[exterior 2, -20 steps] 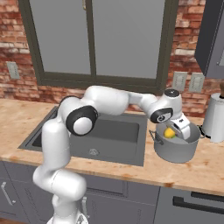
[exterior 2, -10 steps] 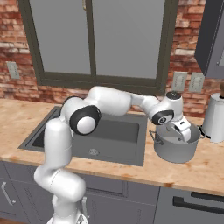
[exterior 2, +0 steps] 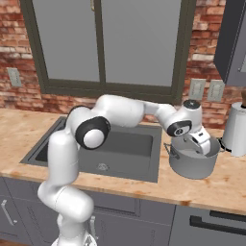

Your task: Dump the lemon from the pot into the sink. Then turn on the water and wash the lemon. Then turn off the water and put the lemon back in the pot.

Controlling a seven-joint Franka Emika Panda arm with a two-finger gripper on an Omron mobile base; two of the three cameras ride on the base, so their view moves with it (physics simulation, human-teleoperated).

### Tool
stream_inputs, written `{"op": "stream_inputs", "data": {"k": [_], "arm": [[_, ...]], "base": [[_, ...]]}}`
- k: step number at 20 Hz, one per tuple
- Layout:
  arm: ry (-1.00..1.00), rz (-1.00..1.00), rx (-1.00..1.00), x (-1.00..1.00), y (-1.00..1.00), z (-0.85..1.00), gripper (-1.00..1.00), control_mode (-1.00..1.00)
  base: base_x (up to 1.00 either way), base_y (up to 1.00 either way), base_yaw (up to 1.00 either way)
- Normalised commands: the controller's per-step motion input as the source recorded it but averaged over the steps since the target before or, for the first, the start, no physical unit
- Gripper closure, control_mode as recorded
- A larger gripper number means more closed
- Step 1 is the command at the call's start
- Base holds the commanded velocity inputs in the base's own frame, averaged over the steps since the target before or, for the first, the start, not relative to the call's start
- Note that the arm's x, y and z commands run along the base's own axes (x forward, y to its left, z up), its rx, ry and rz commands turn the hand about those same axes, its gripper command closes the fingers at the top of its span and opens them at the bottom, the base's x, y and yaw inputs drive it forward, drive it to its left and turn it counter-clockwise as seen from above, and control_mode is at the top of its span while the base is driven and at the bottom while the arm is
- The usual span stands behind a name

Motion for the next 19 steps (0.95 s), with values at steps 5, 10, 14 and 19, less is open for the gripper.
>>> {"op": "stream_inputs", "data": {"k": [5, 10, 14, 19], "arm": [[-0.12, 0.0, 0.0, -0.1, 0.0, 0.49, -1.0, -1.0], [-0.08, 0.0, 0.0, -0.05, 0.08, 0.32, -1.0, -1.0], [-0.03, 0.0, 0.0, -0.16, 0.26, 0.26, -1.0, -1.0], [0.0, 0.0, 0.0, -0.31, 0.34, 0.28, -1.0, -1.0]], "base": [[0.0, 0.0, 0.0], [0.0, 0.0, 0.0], [0.0, 0.0, 0.0], [0.0, 0.0, 0.0]]}}
